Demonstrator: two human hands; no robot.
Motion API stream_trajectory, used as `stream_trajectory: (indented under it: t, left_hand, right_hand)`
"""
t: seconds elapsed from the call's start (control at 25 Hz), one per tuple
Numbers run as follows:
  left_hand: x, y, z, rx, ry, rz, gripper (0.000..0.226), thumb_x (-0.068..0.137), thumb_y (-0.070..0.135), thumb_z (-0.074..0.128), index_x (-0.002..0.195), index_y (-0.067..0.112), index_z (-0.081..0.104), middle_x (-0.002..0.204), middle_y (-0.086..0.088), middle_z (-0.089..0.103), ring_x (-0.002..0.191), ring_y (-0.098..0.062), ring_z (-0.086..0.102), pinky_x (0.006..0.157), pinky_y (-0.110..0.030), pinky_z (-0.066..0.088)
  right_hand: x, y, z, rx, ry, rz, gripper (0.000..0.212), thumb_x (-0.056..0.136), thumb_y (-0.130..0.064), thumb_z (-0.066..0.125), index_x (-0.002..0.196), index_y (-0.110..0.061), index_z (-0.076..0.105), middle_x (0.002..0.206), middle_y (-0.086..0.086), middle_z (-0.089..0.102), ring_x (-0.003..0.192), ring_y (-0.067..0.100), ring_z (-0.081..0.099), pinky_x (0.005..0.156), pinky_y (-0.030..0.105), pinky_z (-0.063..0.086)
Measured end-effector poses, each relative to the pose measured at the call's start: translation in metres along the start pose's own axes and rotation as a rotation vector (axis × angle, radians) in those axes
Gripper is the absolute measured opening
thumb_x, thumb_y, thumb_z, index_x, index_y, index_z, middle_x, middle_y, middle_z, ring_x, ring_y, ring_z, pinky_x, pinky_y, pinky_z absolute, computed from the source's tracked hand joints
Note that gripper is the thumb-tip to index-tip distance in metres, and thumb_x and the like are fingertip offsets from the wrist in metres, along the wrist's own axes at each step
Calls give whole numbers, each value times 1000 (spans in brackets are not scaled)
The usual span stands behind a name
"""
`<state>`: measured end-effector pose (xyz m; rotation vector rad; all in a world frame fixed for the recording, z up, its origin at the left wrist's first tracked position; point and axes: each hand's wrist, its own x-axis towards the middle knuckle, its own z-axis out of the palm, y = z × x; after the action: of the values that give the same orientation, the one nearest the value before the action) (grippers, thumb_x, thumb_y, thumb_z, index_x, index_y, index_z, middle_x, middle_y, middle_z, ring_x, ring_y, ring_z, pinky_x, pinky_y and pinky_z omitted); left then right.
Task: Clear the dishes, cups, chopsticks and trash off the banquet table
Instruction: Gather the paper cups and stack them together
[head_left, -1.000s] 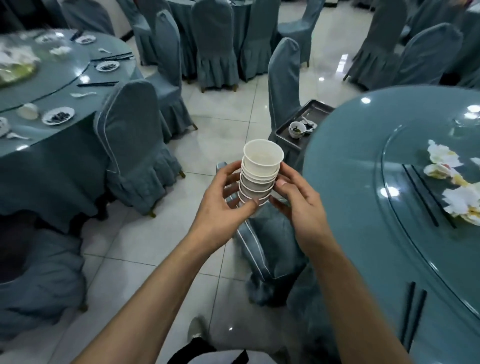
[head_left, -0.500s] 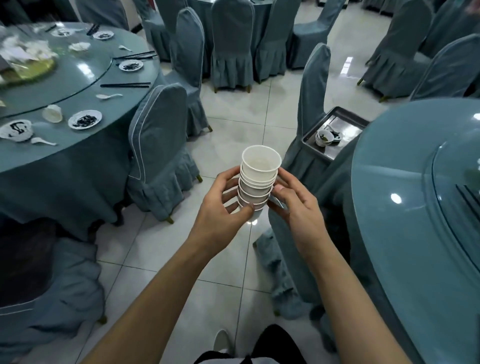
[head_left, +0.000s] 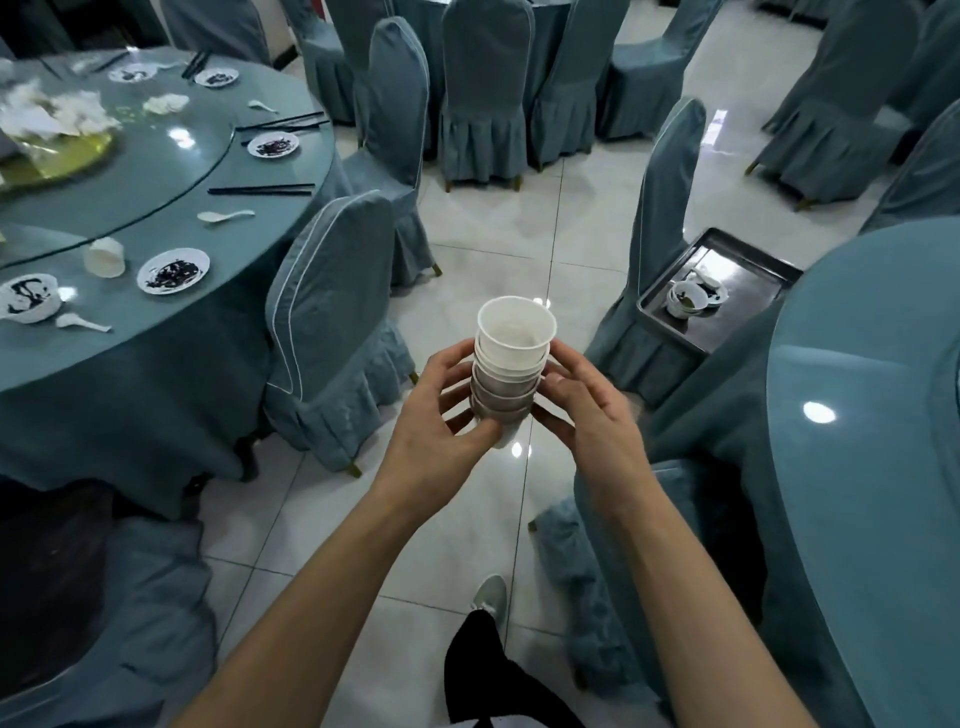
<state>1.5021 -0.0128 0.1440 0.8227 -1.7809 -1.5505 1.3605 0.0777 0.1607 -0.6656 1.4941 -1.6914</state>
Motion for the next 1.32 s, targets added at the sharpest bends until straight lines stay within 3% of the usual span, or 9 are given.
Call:
stream_trajectory:
  t: [0.2, 0.44, 0.6, 0.72, 0.92, 1.16, 1.32]
  left_hand:
    - [96, -1, 6, 13, -64, -5, 70, 72, 43, 78, 136, 46, 50, 130, 18, 63, 125, -6, 59, 99, -25, 53]
    - [185, -5, 28, 45, -141, -11, 67, 84, 18, 79, 139, 42, 48, 136, 11, 61, 127, -8, 58, 104, -40, 53]
    - [234, -7, 49, 39, -209, 3, 65, 81, 24, 76, 137, 43, 48, 133, 11, 62, 126, -8, 59, 103, -38, 53]
    - [273, -9, 68, 35, -269, 14, 63, 79, 28, 75, 134, 45, 50, 132, 14, 63, 125, -8, 60, 101, -33, 54]
    - [351, -17, 93, 39, -406, 14, 61, 85, 19, 76, 135, 46, 52, 126, 23, 64, 122, 1, 59, 92, -15, 52]
    - [456, -20, 115, 39, -560, 14, 64, 88, 1, 71, 127, 48, 54, 118, 26, 67, 117, 3, 61, 87, -12, 52]
    - [515, -23, 124, 10, -643, 27, 61, 86, -6, 70, 130, 35, 57, 121, 12, 69, 117, -3, 64, 92, -19, 54]
  right_hand:
    - [88, -12, -9, 42, 41, 3, 38, 104, -8, 48, 123, -36, 64, 119, -12, 73, 117, 9, 66, 95, 27, 56]
    - [160, -31, -30, 61, 114, -6, 38, 104, -4, 46, 123, -33, 62, 112, -16, 75, 114, 8, 67, 95, 25, 56]
    - [193, -39, -50, 64, 186, -11, 39, 104, -3, 46, 120, -35, 62, 107, -19, 75, 110, 3, 68, 92, 22, 56]
    - [221, -41, -68, 84, 255, -11, 39, 103, -3, 46, 121, -33, 63, 113, -13, 75, 115, 9, 67, 93, 24, 56]
    - [279, -40, -93, 97, 412, -28, 38, 102, -4, 49, 124, -30, 65, 119, -4, 74, 116, 13, 67, 95, 28, 57]
    - [360, -39, -109, 100, 575, -59, 36, 102, -6, 52, 121, -33, 67, 117, -4, 74, 115, 17, 68, 92, 32, 58]
    - [407, -39, -112, 142, 663, -78, 36, 101, -6, 53, 117, -34, 70, 114, -3, 74, 114, 22, 68, 91, 33, 59]
